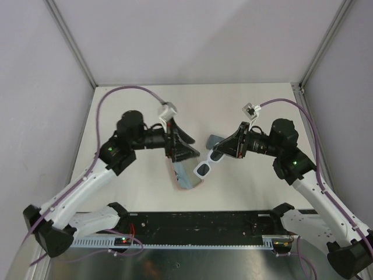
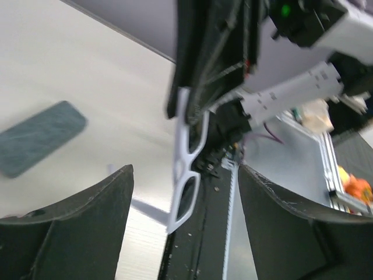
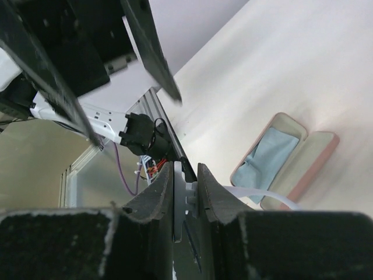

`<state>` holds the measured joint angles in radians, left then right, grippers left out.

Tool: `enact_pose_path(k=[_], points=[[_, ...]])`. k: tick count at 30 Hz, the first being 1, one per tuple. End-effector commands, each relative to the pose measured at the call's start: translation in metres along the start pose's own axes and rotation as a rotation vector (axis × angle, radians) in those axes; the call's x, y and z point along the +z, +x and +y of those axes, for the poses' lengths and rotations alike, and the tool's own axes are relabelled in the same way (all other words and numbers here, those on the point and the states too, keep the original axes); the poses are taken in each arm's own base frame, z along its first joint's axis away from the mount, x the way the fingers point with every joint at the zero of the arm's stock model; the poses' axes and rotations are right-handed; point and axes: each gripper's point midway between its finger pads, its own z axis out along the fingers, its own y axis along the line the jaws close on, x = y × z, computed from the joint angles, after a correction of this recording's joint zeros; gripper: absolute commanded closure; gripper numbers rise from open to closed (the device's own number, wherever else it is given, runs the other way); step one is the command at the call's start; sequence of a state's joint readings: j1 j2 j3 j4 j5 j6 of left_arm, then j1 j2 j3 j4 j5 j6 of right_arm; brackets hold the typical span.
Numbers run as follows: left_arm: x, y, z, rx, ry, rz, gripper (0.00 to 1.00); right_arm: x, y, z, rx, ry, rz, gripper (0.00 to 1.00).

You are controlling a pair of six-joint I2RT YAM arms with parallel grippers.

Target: Organize the sunglasses

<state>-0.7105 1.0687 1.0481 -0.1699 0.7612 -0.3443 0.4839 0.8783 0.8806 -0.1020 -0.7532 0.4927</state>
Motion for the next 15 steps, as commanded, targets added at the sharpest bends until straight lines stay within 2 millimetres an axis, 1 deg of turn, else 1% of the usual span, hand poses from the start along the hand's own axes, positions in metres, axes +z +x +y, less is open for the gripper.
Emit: enact_pose_path(k=[1,3,6,8,11,15], points=[[-0.032,-0.026,0.025,-0.060,-0.141,-0.138,0.23,-0.006,-0.002,-0.001,-0.032,0.024,-0.016,1.00],[-0.036,-0.017,0.037,-0.149,-0.169,-0.131,0.22,-0.007,-0.007,0.000,-0.036,0.024,-0.032,1.00],[-0.031,0.008,0.049,-0.294,-0.174,-0.080,0.22,-0.009,-0.015,0.004,-0.054,0.005,-0.059,1.00],[-0.026,0.025,0.057,-0.378,-0.176,-0.041,0.27,-0.010,-0.020,0.009,-0.071,-0.020,-0.066,1.00],[-0.022,0.047,0.068,-0.456,-0.197,-0.001,0.30,-0.011,-0.025,0.018,-0.104,-0.058,-0.073,1.00],[-0.019,0.070,0.078,-0.541,-0.220,0.038,0.29,-0.014,-0.030,0.021,-0.148,-0.052,-0.080,1.00]])
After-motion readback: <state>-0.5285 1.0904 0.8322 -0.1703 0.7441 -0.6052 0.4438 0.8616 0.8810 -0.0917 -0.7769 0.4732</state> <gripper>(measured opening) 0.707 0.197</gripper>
